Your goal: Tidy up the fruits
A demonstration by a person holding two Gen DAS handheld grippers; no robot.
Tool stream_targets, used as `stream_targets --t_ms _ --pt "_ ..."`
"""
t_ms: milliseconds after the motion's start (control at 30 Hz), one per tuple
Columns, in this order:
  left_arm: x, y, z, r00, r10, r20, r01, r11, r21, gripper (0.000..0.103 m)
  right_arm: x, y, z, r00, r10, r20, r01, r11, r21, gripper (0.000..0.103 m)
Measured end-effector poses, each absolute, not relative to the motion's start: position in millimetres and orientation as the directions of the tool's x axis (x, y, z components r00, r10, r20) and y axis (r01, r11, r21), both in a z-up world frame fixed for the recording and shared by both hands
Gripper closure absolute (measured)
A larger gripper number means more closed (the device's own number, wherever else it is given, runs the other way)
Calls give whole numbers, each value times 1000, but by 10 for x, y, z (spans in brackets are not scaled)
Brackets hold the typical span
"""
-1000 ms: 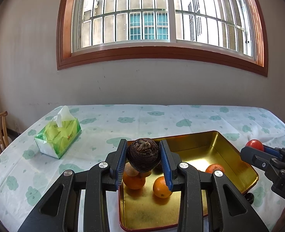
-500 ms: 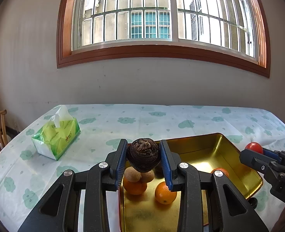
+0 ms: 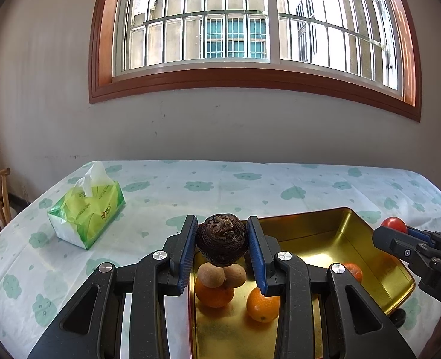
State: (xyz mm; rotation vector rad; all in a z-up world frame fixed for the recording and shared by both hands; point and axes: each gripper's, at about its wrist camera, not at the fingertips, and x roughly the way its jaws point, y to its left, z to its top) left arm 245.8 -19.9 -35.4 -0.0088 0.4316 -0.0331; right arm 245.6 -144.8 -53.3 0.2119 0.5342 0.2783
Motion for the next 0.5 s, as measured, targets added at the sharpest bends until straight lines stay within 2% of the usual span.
stream_targets --t_ms 500 --pt "2499 -156 -382 905 -34 -424 23 999 -32 68 2568 -1491 -592 821 304 -483 -191 944 270 75"
